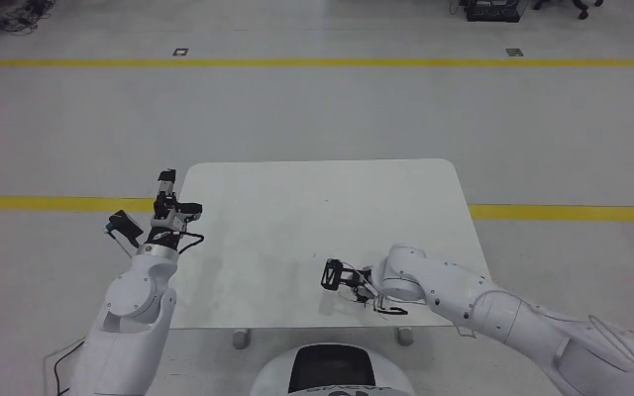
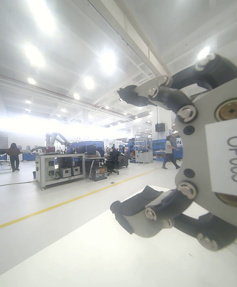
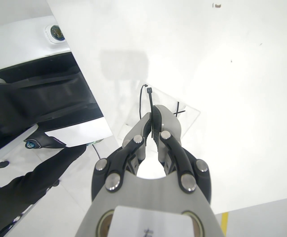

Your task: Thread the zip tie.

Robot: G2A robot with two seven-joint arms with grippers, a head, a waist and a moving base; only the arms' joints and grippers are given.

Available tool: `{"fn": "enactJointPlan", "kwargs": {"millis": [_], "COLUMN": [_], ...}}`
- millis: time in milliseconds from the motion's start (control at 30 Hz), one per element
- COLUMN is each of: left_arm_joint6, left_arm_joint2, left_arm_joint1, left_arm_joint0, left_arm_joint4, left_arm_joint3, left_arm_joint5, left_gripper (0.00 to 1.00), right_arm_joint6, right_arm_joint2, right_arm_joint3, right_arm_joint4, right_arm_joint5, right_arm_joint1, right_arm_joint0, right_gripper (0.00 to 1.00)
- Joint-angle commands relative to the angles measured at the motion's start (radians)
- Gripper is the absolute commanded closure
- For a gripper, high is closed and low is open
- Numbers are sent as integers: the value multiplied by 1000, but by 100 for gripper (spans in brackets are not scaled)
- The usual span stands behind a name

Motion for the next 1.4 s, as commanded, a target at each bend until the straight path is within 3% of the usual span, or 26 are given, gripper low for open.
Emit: {"fn": "enactJointPlan", "kwargs": {"millis": [0, 300, 700, 833, 1000, 1367], "left_arm_joint6": [0, 0, 0, 0, 0, 0], "left_arm_joint2": [0, 0, 0, 0, 0, 0], "left_arm_joint1": [0, 0, 0, 0, 0, 0], "left_arm_joint0": [0, 0, 0, 0, 0, 0], "left_arm_joint4": [0, 0, 0, 0, 0, 0], "left_arm_joint3": [0, 0, 0, 0, 0, 0], "left_arm_joint5": [0, 0, 0, 0, 0, 0], "left_gripper": [0, 0, 0, 0, 0, 0], "right_arm_joint6": [-10, -166, -166, -235, -328, -397], "right_arm_joint2": [30, 214, 214, 243, 282, 304], "right_arm_joint3": [-33, -121, -121, -108, -130, -175], "right_arm_joint4": [-3, 88, 88, 113, 207, 434], "right_arm_joint5": [4, -21, -21, -21, -21, -21], "right_arm_joint1": [23, 134, 134, 138, 164, 239], "right_arm_joint0": [-20, -165, -165, -187, -239, -314], "right_gripper": [100, 100, 100, 100, 100, 100]}}
